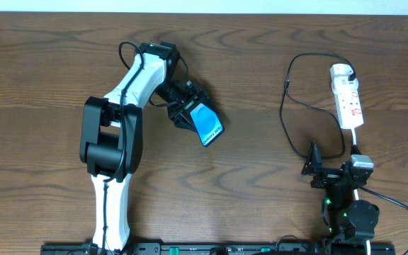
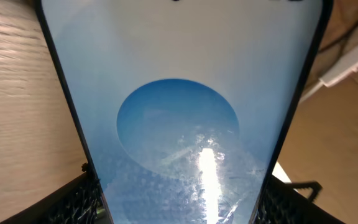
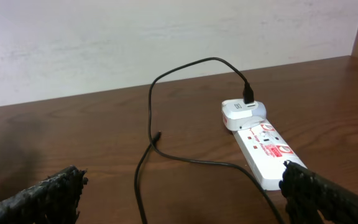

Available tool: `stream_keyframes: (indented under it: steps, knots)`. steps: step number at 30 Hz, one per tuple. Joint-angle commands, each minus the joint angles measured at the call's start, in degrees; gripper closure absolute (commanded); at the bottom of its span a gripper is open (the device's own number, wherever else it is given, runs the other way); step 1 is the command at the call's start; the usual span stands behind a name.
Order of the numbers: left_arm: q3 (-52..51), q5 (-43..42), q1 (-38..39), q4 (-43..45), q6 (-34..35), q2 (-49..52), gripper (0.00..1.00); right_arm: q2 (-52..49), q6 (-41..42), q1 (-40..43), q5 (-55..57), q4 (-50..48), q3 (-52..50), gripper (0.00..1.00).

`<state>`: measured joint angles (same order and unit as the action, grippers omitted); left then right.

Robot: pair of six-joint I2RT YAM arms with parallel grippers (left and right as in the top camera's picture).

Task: Plug charger to phone and switch on socket
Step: 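Lift the phone with the left gripper and tilt it upright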

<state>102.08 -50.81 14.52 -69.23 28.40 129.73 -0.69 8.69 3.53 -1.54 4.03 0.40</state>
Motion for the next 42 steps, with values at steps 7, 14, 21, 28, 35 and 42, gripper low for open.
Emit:
stream_keyframes:
  steps: [7,14,21,28,35,42]
  knots:
    - [-0.2,-8.9,0.0,-0.8,-1.8,-2.4,0.36,0.2,-0.2,-0.1,0.1,0.2,-0.1,0.01]
    - [-0.2,-10.3,0.0,-1.5,-1.8,-2.4,0.36,0.2,-0.2,-0.1,0.1,0.2,-0.1,0.01]
    - [-0.2,-10.8,0.0,-2.5,-1.8,-2.4,0.36,0.2,-0.2,-0.1,0.1,0.2,-0.1,0.01]
    - [-0.2,-11.8,0.0,-2.6,-1.6,-2.4,0.36,0.2,-0.2,-0.1,0.1,0.2,-0.1,0.01]
    - [-0.2,-11.8,0.0,-2.6,-1.6,-2.4,0.36,0.2,-0.2,-0.1,0.1,0.2,-0.1,0.01]
    - [-0.2,-11.8,0.0,-2.6,-1.6,-2.4,0.36,0.2,-0.2,-0.1,0.1,0.2,-0.1,0.01]
